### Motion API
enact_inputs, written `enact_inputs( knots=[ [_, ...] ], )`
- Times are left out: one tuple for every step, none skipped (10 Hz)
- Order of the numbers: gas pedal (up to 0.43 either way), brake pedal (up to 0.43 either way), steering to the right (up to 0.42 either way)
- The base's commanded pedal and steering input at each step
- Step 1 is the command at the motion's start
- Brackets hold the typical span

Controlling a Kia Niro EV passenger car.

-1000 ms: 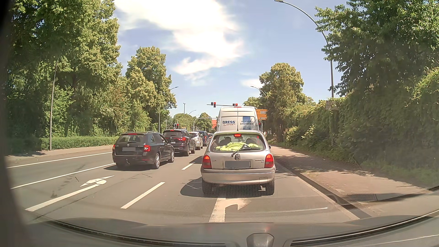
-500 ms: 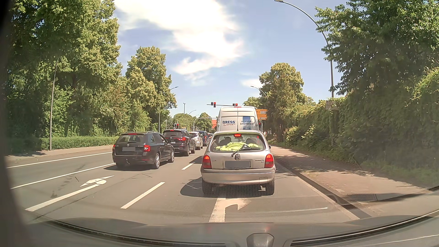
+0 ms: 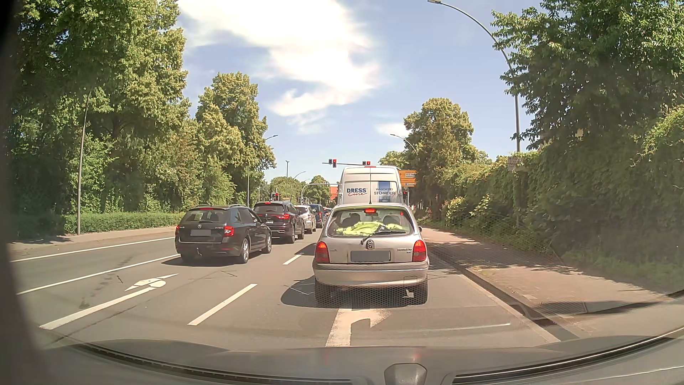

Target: Follow the waypoints while adhering to traffic rules and regulations

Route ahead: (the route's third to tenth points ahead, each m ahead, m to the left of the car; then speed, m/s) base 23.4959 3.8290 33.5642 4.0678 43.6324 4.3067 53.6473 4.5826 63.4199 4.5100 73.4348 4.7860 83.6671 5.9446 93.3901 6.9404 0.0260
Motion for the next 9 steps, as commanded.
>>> enact_inputs(
  knots=[
    [0.000,0.201,0.008],
    [0.000,0.201,0.008],
    [0.000,0.201,0.008],
    [0.000,0.201,0.008],
    [0.000,0.201,0.008],
    [0.000,0.207,0.008],
    [0.000,0.207,0.008],
    [0.000,0.207,0.008],
    [0.000,0.201,0.008]
  ],
)
